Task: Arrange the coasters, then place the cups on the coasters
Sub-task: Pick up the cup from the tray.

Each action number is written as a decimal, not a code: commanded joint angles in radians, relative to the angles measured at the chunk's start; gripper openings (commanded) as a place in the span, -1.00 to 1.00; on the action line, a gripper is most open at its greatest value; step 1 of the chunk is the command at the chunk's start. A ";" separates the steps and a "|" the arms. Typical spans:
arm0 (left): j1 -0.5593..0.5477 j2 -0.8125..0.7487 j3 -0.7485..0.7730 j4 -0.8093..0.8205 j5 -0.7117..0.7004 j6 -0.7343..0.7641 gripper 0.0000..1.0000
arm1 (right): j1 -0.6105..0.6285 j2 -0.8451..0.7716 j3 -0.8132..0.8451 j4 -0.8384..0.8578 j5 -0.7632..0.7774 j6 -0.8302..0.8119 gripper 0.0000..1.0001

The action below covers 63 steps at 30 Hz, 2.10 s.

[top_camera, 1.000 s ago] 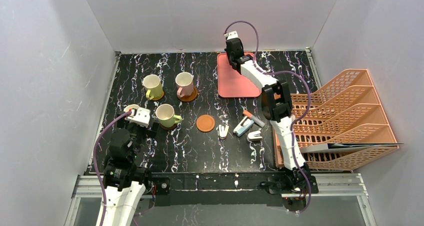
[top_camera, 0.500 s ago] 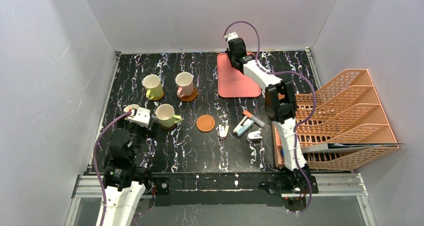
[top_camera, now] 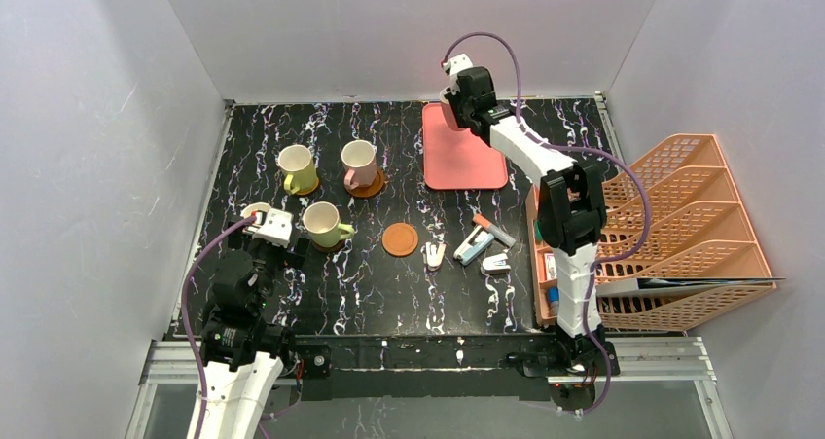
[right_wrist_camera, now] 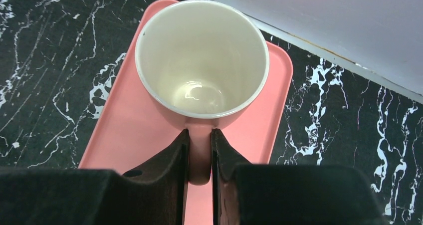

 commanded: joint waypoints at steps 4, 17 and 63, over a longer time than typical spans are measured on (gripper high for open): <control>0.008 -0.004 -0.005 0.001 0.003 -0.005 0.96 | -0.009 -0.120 -0.140 0.275 -0.065 -0.023 -0.97; 0.008 -0.006 -0.004 0.000 0.004 -0.004 0.96 | -0.010 -0.298 -0.514 0.477 -0.174 -0.022 -0.97; 0.020 -0.013 -0.004 -0.005 0.017 -0.001 0.96 | -0.019 -0.131 -0.376 0.202 -0.223 0.017 -0.14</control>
